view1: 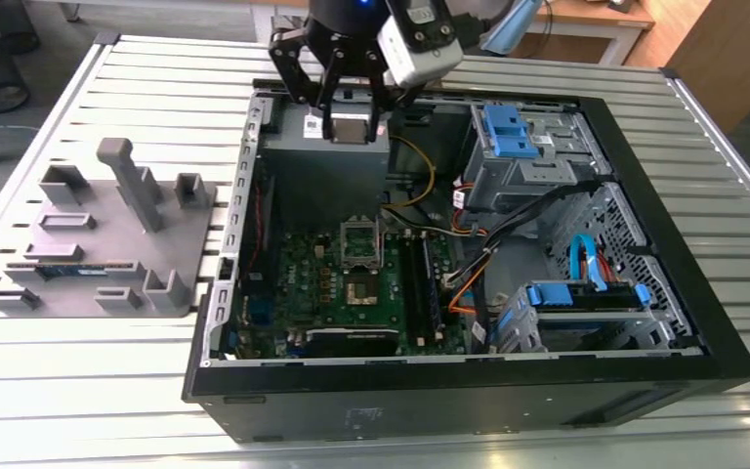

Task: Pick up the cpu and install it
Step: 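Pick up the cpu and move it towards the insertion slot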

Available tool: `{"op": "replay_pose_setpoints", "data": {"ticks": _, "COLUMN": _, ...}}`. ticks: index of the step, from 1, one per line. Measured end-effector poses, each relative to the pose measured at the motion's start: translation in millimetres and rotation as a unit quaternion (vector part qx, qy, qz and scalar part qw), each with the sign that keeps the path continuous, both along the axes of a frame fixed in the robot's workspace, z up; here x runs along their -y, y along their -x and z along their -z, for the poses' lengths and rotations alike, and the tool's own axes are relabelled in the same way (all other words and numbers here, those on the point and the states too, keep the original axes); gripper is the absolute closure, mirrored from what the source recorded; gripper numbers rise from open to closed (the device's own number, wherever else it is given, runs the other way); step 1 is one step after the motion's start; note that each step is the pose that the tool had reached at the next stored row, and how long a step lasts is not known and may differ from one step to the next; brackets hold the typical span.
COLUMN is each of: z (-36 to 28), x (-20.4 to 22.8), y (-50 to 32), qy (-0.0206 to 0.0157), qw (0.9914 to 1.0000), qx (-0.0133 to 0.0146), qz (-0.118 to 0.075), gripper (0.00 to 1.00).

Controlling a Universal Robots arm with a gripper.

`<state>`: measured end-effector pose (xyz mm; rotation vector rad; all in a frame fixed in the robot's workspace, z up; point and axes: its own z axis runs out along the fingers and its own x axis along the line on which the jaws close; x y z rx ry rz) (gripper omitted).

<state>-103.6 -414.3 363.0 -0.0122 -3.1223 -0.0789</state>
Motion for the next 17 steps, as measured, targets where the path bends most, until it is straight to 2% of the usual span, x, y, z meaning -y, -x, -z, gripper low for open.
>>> {"op": "replay_pose_setpoints", "data": {"ticks": 17, "z": 4.2, "x": 5.1, "y": -2.4, "qy": -0.0001, "qw": 1.0, "qx": 0.0001, "qz": 0.0, "gripper": 0.53}}
